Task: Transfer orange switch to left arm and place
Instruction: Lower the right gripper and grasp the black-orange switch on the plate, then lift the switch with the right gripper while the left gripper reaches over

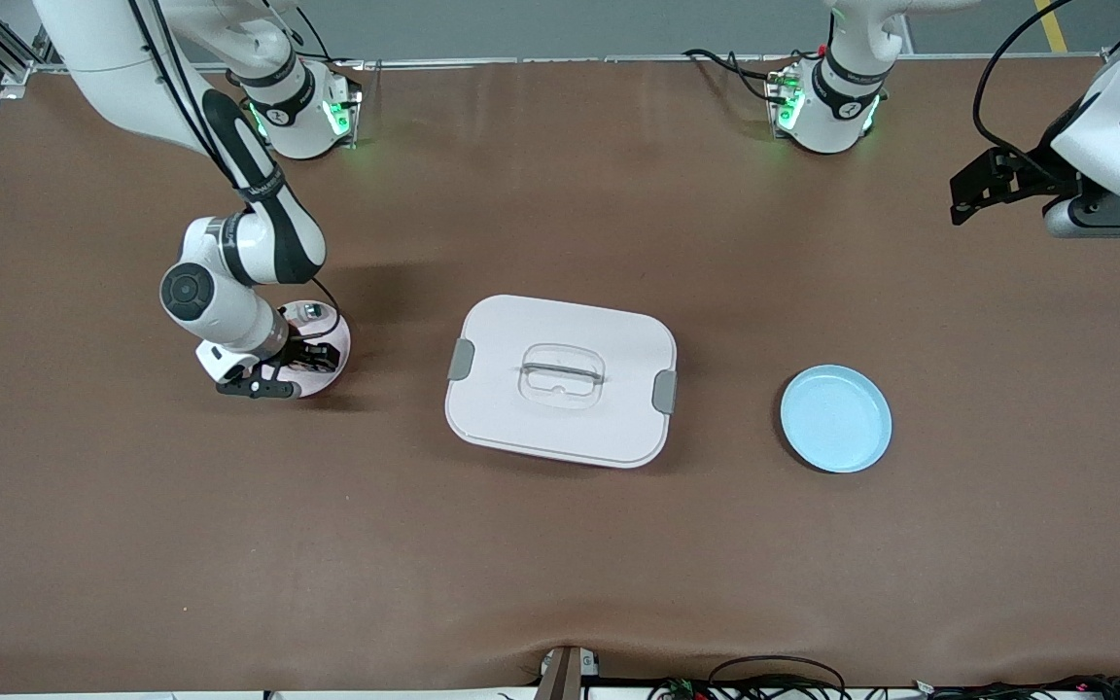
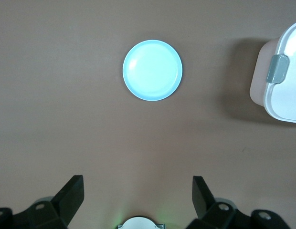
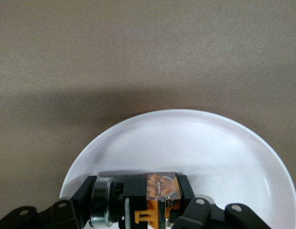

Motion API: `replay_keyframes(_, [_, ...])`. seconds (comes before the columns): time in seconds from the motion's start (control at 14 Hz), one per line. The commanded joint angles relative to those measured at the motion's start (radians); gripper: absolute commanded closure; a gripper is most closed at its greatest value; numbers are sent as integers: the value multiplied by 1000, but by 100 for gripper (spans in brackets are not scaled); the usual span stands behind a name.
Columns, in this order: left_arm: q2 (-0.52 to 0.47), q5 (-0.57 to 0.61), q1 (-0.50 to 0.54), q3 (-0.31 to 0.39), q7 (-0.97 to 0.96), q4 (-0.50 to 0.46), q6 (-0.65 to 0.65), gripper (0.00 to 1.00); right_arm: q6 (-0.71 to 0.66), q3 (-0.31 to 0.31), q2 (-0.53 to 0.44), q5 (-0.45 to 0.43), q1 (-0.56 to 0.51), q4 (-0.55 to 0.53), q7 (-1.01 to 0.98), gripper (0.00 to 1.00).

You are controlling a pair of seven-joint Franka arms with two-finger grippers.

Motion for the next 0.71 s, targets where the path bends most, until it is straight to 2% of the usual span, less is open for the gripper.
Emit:
replay_keyframes(0.0, [0,17,-5,-5,-15,4,-5,0,-62,-6,-23,-3,3,4,22,100])
replay_keyframes(0.14, [0,17,-5,-5,-15,4,-4,0,-169,-9,-66,2,2,39,22,100])
replay_keyframes(0.29, [0,17,-5,-5,-15,5,-4,0,-344,-11,-106,5,-12,120,24,100])
replay_keyframes(0.43, [0,17,-5,-5,-15,7,-4,0,-525,-11,-130,28,-21,229,33,100])
replay_keyframes(0.64, [5,13,-5,-5,-15,8,-2,0,-766,-9,-131,87,-21,419,151,100])
